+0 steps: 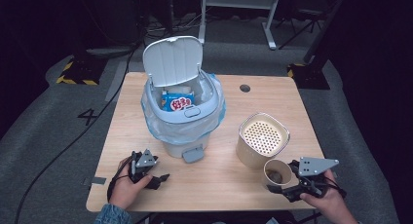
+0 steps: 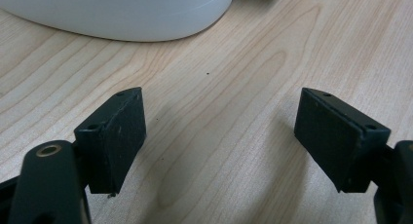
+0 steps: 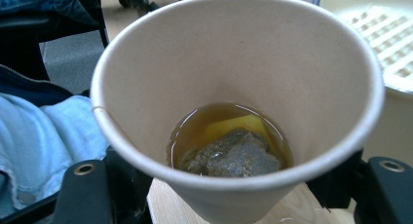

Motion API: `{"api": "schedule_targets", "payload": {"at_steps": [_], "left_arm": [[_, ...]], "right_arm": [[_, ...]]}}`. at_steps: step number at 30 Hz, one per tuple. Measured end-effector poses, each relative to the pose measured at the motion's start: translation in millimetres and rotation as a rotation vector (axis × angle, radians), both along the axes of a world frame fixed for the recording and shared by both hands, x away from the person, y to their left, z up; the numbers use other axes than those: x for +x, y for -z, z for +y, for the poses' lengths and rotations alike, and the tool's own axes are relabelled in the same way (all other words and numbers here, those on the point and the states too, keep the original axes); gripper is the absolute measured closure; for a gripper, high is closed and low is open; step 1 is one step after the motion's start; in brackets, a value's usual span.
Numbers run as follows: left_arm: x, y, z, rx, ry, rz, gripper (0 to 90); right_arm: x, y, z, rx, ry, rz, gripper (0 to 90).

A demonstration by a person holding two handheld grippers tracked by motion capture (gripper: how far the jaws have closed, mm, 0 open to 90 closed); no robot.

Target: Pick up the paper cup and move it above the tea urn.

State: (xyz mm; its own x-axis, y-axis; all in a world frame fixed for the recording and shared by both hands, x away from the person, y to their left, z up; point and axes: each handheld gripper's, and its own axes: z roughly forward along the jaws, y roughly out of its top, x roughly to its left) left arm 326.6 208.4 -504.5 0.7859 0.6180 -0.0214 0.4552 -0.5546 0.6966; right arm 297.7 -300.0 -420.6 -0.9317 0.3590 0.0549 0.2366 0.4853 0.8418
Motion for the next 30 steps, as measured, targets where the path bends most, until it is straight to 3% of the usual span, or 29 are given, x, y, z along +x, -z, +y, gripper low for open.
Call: {"api": "schedule_targets", "payload": {"at_steps": [6,16,30], "left_arm": [[0.8,0.0,-0.6,0.0,0.001,-0.001,19.2],[0.9,0.0,-1.7,0.001,-0.007,-0.002,19.2],[1.0,0.0,-1.6,0.001,-0.007,-0.002,19.2]], "right_arm": [[1.9,-28.6,0.4,-0.002,0.003,-0.044,30.7],[18.8,-67.2,3.6,0.004,0.041,-0.104,30.7],[64.8,-78.3,2.4,-0.016,0.107,-0.135,30.9]]}}
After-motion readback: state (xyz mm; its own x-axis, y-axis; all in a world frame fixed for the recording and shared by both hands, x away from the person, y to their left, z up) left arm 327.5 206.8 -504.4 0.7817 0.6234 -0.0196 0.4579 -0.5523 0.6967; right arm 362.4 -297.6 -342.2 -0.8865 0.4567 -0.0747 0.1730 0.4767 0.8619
